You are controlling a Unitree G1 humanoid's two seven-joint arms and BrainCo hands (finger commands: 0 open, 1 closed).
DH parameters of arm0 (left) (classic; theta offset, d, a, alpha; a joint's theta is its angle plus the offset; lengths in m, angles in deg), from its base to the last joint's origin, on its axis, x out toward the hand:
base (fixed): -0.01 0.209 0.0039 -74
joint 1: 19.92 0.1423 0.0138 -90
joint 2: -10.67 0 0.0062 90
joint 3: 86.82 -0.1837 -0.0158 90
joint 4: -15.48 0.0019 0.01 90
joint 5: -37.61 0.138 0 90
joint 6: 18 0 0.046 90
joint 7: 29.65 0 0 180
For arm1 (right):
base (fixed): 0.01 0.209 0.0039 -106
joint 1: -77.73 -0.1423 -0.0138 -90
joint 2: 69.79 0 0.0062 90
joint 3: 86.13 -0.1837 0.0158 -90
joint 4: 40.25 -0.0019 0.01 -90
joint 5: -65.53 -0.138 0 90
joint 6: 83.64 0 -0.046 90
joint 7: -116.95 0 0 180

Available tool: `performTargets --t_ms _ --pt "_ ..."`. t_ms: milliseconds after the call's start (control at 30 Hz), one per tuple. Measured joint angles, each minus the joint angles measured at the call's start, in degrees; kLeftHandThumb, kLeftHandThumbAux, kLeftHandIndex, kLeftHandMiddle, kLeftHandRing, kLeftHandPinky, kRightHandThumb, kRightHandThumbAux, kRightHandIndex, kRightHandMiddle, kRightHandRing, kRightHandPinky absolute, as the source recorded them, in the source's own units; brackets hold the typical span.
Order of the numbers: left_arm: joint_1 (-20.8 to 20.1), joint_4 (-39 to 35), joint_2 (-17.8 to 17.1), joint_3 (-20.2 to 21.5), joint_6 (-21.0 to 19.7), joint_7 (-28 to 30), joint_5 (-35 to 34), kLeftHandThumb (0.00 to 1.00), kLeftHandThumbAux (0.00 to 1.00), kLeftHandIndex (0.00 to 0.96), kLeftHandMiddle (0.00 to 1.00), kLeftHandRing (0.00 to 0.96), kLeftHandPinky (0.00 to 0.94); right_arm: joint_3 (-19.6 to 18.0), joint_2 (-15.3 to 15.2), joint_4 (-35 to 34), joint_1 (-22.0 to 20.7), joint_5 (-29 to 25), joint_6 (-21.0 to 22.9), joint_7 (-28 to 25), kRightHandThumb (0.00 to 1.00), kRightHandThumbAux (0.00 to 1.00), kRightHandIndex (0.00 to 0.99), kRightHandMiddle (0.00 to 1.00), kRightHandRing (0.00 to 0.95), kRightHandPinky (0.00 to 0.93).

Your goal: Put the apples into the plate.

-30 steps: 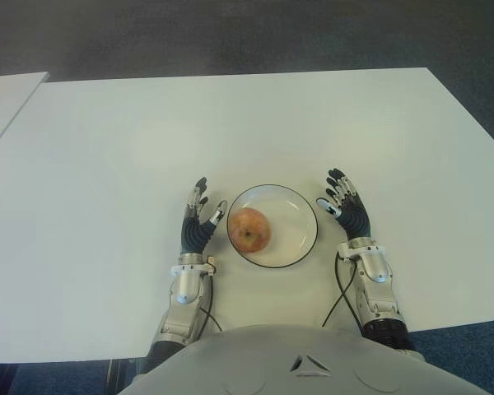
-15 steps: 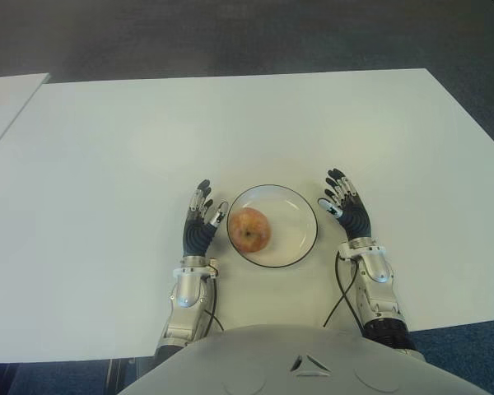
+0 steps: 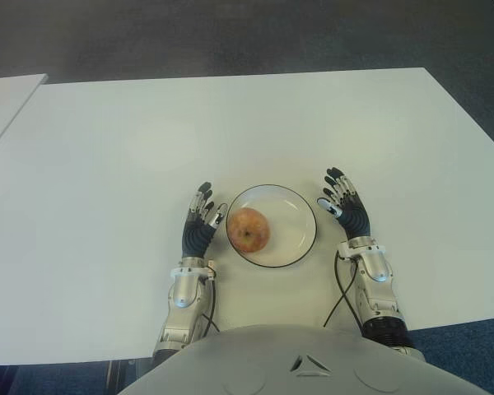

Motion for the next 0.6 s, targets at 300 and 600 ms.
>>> performTargets --t_ms 300,600 --pt "1.46 -4.48 0.29 0.10 -5.74 -1.42 -0.10 0.023 0.620 0.077 0.053 0.020 0.000 0.08 0.01 0.25 -0.28 0.07 -0.03 0.12 0.177 0.625 0.000 0.000 0.000 0.000" --pt "1.82 -3.84 0.35 -0.05 -4.69 -1.98 0.00 0.032 0.656 0.075 0.051 0.021 0.000 0.18 0.00 0.68 -0.63 0.65 -0.10 0.15 0.164 0.627 0.000 0.000 0.000 0.000"
